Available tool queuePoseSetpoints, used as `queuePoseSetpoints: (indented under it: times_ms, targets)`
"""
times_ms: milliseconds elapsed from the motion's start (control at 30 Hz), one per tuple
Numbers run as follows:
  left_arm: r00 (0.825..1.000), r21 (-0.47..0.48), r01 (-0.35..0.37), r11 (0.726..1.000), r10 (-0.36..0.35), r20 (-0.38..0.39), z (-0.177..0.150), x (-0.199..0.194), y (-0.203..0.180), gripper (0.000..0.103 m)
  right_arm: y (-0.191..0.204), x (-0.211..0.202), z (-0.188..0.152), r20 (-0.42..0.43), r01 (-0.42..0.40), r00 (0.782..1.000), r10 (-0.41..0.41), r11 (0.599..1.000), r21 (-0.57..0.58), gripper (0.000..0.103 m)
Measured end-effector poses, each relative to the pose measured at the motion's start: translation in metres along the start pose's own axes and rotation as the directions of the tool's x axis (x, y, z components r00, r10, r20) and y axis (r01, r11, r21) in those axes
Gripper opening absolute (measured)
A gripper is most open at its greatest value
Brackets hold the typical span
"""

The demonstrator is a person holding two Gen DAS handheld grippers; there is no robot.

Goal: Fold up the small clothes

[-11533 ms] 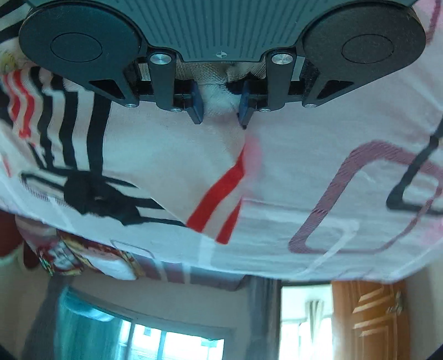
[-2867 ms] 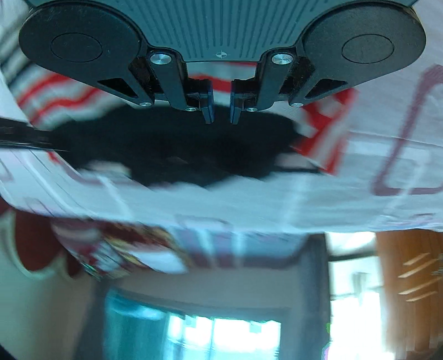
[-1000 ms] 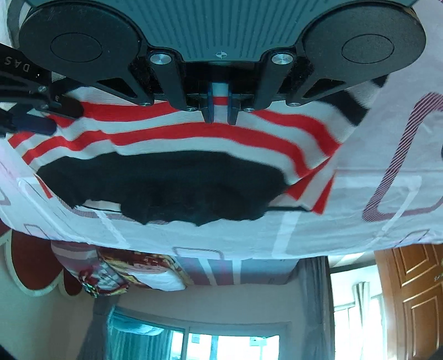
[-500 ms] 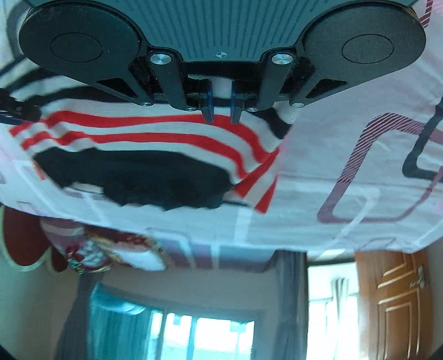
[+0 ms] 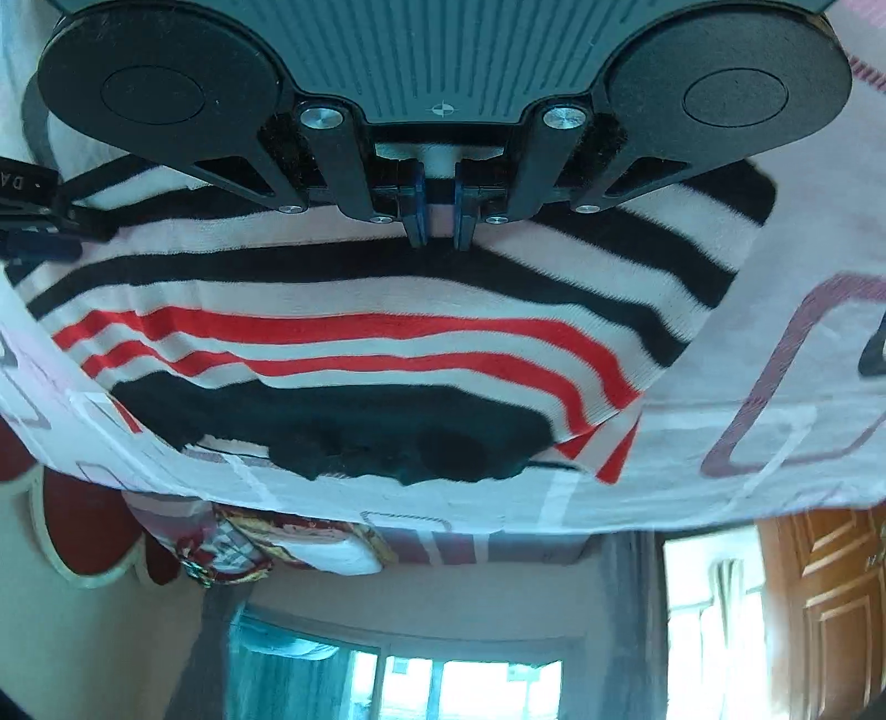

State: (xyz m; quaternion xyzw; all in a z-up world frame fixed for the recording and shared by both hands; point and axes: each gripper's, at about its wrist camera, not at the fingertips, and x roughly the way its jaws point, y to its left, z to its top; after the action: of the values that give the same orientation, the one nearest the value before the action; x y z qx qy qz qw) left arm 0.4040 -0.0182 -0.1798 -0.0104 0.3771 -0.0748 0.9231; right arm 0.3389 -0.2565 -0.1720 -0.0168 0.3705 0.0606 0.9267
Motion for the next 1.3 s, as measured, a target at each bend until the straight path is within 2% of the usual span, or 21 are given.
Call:
queuePoseSetpoints:
  times_ms: [67,167,267,300,367,400,467,567,700,900,1100,1167,1300]
  targets:
    - [1.000,-0.029,-0.014,0.999,0.014,-0.007,0.001,-0.006,0.004,0.010,-0.005,-0.004,0.002,-0.012,-0.003,1.000,0.003,1.000,0.026,0.044]
    - [0.997,-0.009,-0.065,0.998,0.065,0.032,-0.001,-0.013,0.008,0.010,-0.006,-0.016,0.006,0.012,0.001,1.000,-0.002,0.999,0.045,0.047]
    - [0.998,-0.061,-0.067,0.996,0.066,-0.023,-0.006,-0.002,0.025,0.010,-0.012,-0.023,0.010,0.057,0.036,0.998,-0.039,0.998,0.053,0.049]
    - [0.998,-0.072,-0.057,0.996,0.056,-0.018,-0.007,-0.002,0.027,0.010,-0.017,-0.021,0.011,0.051,0.053,0.997,-0.056,0.997,0.061,0.049]
    - [0.998,-0.060,-0.064,0.996,0.063,-0.019,-0.009,-0.003,0.025,0.010,-0.027,-0.006,0.005,-0.018,0.093,0.996,-0.093,0.994,0.060,0.049]
    - [0.998,-0.056,-0.068,0.996,0.067,-0.020,-0.009,-0.003,0.024,0.010,-0.033,-0.001,0.000,-0.036,0.084,0.996,-0.081,0.994,0.069,0.049]
    - [0.998,-0.063,-0.064,0.996,0.063,-0.023,-0.009,-0.002,0.025,0.010,-0.035,-0.004,-0.003,-0.020,0.076,0.997,-0.074,0.995,0.071,0.049]
    - [0.998,-0.078,-0.058,0.995,0.056,-0.035,-0.006,-0.004,0.027,0.010,-0.031,-0.004,-0.002,-0.033,0.087,0.996,-0.086,0.995,0.045,0.050]
    - [0.997,-0.069,-0.058,0.996,0.055,-0.047,-0.002,-0.006,0.026,0.010,-0.035,-0.006,0.003,-0.061,0.061,0.996,-0.060,0.998,0.014,0.049]
    - [0.999,-0.067,-0.043,0.997,0.041,-0.022,0.015,-0.015,0.025,0.010,-0.059,-0.025,0.034,-0.034,0.046,0.998,-0.046,0.999,-0.011,0.050]
    - [0.999,-0.067,-0.030,0.997,0.030,0.010,0.040,-0.014,0.021,0.010,-0.089,-0.038,0.091,0.029,0.116,0.993,-0.114,0.991,-0.071,0.054]
    - [1.000,-0.070,-0.026,0.997,0.027,0.011,0.045,-0.010,0.020,0.010,-0.087,-0.035,0.100,0.041,0.113,0.993,-0.110,0.991,-0.070,0.058]
    - [0.999,-0.056,-0.035,0.998,0.035,0.005,0.052,0.007,0.014,0.010,-0.058,-0.014,0.092,0.041,0.036,0.999,-0.034,0.998,-0.050,0.057]
